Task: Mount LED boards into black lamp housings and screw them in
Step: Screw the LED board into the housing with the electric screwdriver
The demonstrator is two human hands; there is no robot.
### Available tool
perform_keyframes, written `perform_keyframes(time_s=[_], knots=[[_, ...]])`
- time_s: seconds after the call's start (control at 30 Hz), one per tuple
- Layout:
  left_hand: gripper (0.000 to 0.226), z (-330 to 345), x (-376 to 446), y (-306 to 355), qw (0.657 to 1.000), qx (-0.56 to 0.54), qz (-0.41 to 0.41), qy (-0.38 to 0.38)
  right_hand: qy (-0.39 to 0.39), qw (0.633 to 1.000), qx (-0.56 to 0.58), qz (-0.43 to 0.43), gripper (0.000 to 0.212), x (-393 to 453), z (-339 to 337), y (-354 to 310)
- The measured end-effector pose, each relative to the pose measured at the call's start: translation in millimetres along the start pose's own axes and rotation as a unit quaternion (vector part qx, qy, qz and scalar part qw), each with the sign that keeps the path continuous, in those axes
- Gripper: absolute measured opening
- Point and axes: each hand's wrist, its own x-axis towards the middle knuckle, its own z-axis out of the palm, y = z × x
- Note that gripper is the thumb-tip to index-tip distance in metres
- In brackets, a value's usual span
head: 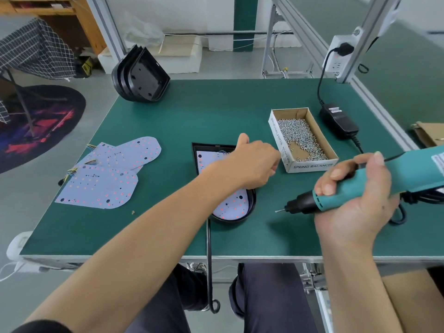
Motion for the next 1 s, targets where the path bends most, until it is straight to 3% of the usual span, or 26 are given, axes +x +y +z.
perform_keyframes(time_s=[0.13,0.43,0.6,0.77,1.0], knots=[[0.018,4,3,-9,1.0,-0.002,-0.011,0.001,0.014,1.0,0.005,0.011,0.02,6,-3,-3],[0.008,-25,45,-2,0.987,-0.124,-0.024,0.102,0.003,1.0,0.007,-0.002,0.022,8,-6,0],[0.011,-23,77,21,0.997,-0.066,-0.028,0.026,-0.01,1.0,-0.006,-0.005,0.022,7,-7,2],[0.031,-14,94,39,0.999,0.015,-0.038,-0.032,-0.012,1.0,-0.001,-0.004,0.022,7,-9,4],[0.028,-5,97,40,0.997,-0.043,-0.048,-0.051,-0.022,1.0,0.007,-0.006,0.022,8,-10,4]])
